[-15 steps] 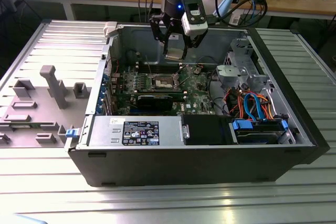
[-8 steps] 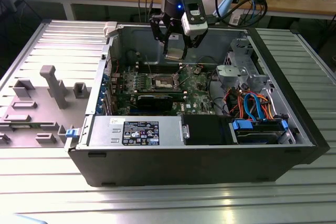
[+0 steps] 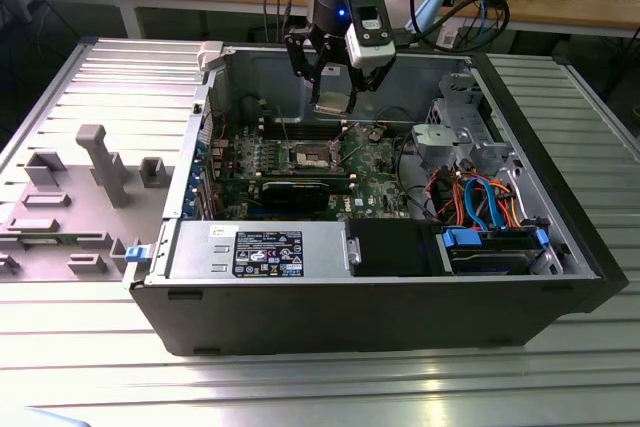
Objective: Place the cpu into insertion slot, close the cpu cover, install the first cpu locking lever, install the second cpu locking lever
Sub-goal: 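Place the cpu into insertion slot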
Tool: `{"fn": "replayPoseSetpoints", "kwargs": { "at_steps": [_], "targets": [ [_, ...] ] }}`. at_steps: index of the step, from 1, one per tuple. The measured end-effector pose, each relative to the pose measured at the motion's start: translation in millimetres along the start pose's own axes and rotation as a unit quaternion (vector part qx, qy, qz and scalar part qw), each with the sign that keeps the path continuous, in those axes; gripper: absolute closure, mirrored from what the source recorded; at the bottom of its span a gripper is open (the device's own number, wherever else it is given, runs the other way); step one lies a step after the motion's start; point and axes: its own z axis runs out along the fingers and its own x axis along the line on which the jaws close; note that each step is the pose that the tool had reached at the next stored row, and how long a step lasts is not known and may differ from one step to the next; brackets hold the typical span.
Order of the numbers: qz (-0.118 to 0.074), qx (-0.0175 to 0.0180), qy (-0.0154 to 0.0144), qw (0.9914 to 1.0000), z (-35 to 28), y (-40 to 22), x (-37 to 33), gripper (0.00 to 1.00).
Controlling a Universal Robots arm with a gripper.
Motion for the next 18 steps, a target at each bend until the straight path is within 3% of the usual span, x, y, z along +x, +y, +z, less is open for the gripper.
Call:
{"fn": "replayPoseSetpoints", "kwargs": {
  "at_steps": [18],
  "targets": [
    [0.004, -0.0001, -0.0002, 0.99999, 0.2, 0.0, 0.0, 0.45]
  ]
}}
